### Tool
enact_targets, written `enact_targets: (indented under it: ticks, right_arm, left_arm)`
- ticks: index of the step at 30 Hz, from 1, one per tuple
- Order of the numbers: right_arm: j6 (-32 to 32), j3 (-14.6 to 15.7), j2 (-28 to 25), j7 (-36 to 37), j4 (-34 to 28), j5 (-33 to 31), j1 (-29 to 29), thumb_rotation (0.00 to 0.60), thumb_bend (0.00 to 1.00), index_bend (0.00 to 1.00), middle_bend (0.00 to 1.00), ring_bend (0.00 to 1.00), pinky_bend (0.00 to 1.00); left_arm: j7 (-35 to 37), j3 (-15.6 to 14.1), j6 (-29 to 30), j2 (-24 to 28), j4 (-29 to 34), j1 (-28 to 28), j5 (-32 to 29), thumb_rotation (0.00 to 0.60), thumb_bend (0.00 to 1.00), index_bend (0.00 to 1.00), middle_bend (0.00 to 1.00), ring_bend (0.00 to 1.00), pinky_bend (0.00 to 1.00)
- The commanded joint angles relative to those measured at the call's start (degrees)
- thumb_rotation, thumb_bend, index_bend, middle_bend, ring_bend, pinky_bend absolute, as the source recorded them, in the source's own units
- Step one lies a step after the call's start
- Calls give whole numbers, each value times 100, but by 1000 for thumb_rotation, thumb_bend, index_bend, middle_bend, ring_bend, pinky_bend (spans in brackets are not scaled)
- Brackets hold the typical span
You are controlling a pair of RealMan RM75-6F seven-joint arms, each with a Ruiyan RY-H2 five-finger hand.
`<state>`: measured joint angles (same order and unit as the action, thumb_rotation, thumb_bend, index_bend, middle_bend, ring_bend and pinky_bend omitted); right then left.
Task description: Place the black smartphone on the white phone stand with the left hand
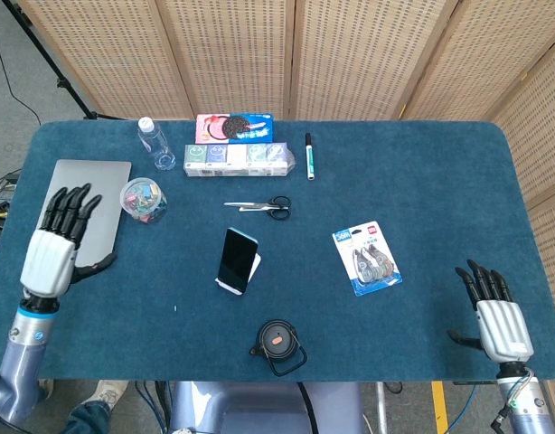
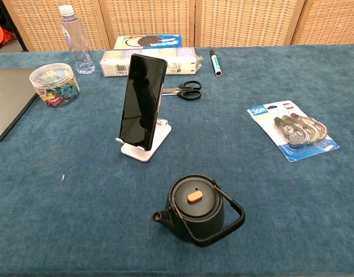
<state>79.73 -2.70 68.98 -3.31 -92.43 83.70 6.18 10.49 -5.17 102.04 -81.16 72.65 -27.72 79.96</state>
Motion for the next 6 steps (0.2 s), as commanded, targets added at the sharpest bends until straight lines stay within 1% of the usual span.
enact_targets:
  ticks: [1, 3, 6]
  right_arm:
    - [-5, 16, -18, 26, -2, 18, -1, 600, 0, 69, 0, 0, 0]
    - [-11, 34, -23, 39, -1, 49, 2, 600, 0, 69, 0, 0, 0]
    - [5, 53, -21, 47, 22, 97, 1, 600, 0, 69, 0, 0, 0]
  left_arm:
    - [383, 223, -334, -12, 462, 475, -529, 600, 0, 68, 0, 0, 10]
    - [367, 286, -435, -19, 629, 664, -707, 600, 0, 65, 0, 0, 0]
    - [223, 329, -491, -42, 658, 816, -683, 600, 0, 64, 0, 0, 0]
